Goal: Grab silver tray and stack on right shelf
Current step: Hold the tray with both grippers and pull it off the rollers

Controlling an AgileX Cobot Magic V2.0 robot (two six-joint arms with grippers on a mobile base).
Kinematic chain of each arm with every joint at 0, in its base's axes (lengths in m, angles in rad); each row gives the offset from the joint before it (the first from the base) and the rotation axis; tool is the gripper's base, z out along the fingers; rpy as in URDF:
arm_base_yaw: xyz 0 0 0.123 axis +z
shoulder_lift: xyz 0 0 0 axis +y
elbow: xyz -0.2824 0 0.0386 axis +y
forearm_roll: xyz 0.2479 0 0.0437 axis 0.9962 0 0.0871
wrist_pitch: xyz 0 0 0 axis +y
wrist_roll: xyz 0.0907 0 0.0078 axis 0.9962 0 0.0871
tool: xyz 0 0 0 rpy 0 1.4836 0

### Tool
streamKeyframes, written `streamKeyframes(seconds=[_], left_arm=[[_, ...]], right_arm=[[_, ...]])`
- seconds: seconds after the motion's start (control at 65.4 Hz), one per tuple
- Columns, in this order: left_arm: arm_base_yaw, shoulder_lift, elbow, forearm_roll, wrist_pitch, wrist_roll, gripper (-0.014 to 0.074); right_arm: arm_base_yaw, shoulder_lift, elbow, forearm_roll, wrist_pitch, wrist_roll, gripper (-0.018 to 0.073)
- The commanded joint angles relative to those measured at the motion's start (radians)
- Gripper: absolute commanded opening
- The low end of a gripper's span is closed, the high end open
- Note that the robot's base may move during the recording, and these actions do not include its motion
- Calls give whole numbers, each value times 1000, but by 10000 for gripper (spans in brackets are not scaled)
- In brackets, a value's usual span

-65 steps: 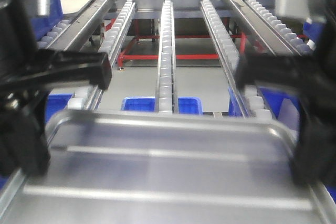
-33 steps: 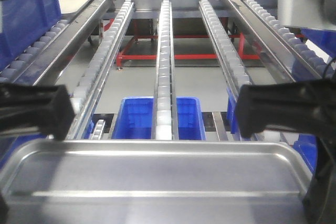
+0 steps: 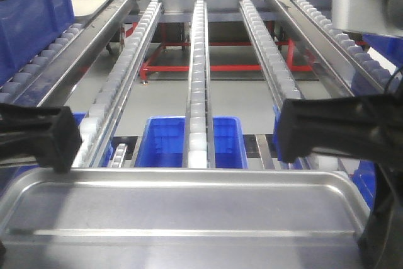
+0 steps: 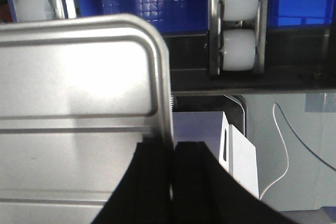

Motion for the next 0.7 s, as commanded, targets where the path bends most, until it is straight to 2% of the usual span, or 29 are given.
streamKeyframes(seconds=[0.0, 0.229, 0.367, 0.688], left_arm=[[-4, -25, -15, 45, 66, -7, -100], [-4, -25, -15, 45, 66, -7, -100], [-4, -25, -15, 50, 66, -7, -100], [-4, -25, -15, 68, 66, -7, -100]], right_arm=[[-5, -26, -20, -54, 57, 10, 49], [-5, -26, -20, -54, 69, 5, 49], [-5, -26, -20, -54, 70, -99, 49], [-5, -26, -20, -54, 65, -102, 49]])
